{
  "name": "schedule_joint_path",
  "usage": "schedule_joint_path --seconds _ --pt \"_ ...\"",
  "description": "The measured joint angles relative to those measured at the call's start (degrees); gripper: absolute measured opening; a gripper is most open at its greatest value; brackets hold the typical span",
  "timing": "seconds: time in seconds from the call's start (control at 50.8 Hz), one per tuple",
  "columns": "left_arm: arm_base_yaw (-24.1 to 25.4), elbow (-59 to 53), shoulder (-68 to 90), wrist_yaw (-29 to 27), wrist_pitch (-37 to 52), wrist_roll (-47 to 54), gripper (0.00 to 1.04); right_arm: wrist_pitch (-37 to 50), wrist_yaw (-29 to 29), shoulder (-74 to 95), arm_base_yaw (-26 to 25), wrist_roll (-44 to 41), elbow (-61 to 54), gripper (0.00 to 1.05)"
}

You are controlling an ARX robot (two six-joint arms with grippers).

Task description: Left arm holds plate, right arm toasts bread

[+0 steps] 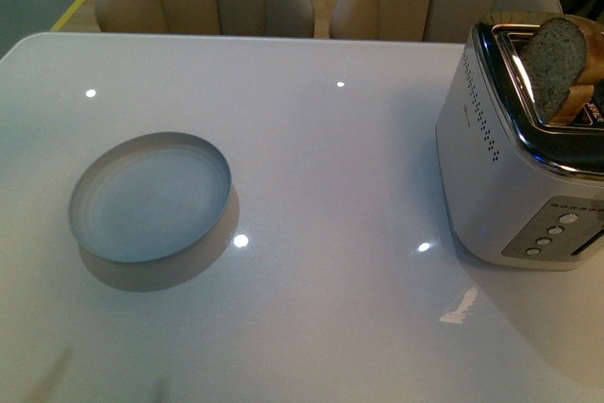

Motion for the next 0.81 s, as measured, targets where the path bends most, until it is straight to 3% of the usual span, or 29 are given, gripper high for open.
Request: schedule_joint_path --seconds 0.059,0.098,0.157,0.295,0.551,0.806 --pt "-0.48 -0.61 0.13 -1.97 1.70 0.74 0.96 0.00 0.00 0.00 0.00 0.00 0.00 0.96" --pt "-1.55 -3.80 0.57 -9.14 10.95 3.72 0.89 0.00 0.07 0.00 0.00 0.00 0.00 0.96" --pt "-2.27 -9.01 0.68 -15.65 22.60 8.61 0.80 0.00 0.02 0.00 0.00 0.00 0.00 0.96" --pt "-2.73 -18.53 -2.93 -19.37 37.83 14.43 0.57 -0.02 0.00 -0.04 0.00 0.00 0.00 0.96" --pt "-2.82 -30.05 -13.73 -19.61 39.12 16.70 0.05 -0.04 0.00 -0.04 0.00 0.00 0.00 0.96" --pt "-2.82 -35.65 -22.03 -19.61 36.50 16.92 0.03 -0.04 0.00 -0.04 0.00 0.00 0.00 0.96"
